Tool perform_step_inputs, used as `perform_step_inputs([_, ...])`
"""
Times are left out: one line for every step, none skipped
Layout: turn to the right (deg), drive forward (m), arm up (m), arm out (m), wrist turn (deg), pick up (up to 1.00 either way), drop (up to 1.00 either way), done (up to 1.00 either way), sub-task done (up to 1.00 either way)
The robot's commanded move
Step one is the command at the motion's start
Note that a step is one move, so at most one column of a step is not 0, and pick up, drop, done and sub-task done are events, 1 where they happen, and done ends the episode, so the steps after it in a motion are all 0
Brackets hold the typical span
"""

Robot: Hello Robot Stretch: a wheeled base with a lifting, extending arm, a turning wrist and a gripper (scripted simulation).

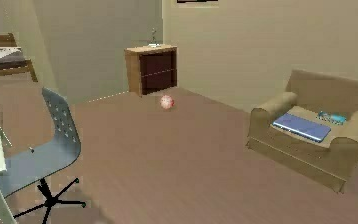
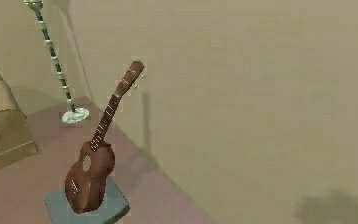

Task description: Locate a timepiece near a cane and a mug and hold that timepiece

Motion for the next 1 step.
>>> perform_step_inputs([0.0, 1.00, 0.00, 0.00, 0.0, 0.00, 0.00, 0.00, 0.00])
